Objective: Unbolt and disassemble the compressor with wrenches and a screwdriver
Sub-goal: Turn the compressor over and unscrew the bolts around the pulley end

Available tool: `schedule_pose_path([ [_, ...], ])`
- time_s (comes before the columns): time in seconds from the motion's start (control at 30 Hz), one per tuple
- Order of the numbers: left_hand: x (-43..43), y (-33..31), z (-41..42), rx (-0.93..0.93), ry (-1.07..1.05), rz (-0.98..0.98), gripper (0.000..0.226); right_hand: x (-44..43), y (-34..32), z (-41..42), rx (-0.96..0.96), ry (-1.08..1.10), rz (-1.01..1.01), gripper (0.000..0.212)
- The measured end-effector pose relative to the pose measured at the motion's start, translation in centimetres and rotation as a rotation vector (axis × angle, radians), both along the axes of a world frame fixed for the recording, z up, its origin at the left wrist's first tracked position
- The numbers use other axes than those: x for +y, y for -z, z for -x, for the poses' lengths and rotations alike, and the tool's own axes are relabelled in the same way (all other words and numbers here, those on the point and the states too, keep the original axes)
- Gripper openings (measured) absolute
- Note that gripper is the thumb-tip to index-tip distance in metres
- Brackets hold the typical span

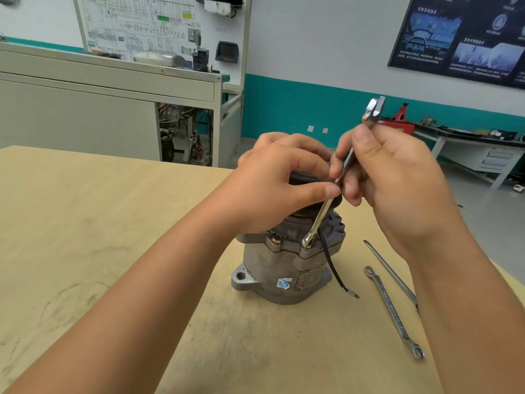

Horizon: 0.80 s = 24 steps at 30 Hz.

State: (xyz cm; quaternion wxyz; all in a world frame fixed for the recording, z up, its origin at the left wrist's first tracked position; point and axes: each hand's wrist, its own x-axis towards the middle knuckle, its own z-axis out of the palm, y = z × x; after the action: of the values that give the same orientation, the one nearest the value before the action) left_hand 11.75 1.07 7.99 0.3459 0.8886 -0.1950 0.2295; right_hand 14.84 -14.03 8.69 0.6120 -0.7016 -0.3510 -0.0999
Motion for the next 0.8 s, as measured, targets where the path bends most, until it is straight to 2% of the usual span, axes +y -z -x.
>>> schedule_pose_path([
  [0.1, -0.1, 0.2, -0.3, -0.01, -0.01, 0.017, 0.004, 0.2, -0.4, 0.0, -0.029, 0.041, 0.074, 0.03],
  [0.2, -0.2, 0.6, -0.6, 0.003, 0.0, 0.061, 0.017, 0.1, -0.7, -0.1, -0.058, 0.058, 0.142, 0.029],
  [0.43, -0.6, 0.5, -0.5, 0.069, 0.04, 0.23, 0.007, 0.0, -1.1, -0.4, -0.121, 0.097, 0.245, 0.031],
  [0.57, -0.8, 0.7, -0.6, 0.053, -0.041, 0.328, 0.026, 0.2, -1.2, -0.5, -0.113, 0.111, 0.286, 0.031],
  [0.7, -0.6, 0.6, -0.6, 0.046, -0.113, 0.3, 0.032, 0.6, -1.5, -0.9, -0.171, 0.142, 0.385, 0.026],
  [0.8, -0.3, 0.5, -0.5, 0.068, -0.088, 0.298, 0.029, 0.6, -1.6, -1.0, -0.179, 0.132, 0.391, 0.018],
])
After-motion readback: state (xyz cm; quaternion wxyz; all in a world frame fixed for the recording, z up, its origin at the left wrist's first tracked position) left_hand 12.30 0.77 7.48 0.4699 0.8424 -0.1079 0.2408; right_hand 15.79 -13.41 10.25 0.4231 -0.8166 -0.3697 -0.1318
